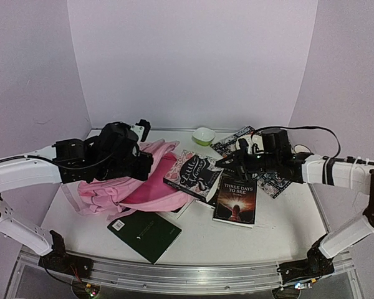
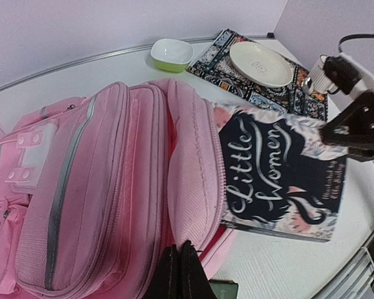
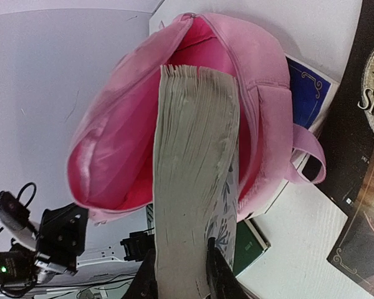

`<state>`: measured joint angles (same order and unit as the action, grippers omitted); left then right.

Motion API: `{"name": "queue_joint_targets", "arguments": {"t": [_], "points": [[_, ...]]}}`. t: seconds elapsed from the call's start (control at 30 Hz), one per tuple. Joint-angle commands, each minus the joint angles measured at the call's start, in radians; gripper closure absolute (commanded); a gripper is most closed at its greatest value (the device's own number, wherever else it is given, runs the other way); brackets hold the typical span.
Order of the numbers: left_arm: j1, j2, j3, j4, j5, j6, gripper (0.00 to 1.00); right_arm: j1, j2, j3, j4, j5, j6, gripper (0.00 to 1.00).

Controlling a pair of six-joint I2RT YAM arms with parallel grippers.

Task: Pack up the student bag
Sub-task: Place the book in the largest pocket of the bag.

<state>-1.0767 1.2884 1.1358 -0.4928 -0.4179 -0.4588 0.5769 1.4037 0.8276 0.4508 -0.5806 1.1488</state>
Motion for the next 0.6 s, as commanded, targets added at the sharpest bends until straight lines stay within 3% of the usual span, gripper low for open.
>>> {"name": "queue_joint_targets", "arguments": {"t": [0.0,0.57], "points": [[-0.002,-0.113,-0.006,0.164,0.019,0.021,1.0,0.052,0.067,0.137,0.196,0.015,0.032,1.0],[0.0,-0.188,-0.066,0.22,0.113,0.1,1.0,0.225,0.469,0.458,0.352,0.015,0.157,1.0]]}}
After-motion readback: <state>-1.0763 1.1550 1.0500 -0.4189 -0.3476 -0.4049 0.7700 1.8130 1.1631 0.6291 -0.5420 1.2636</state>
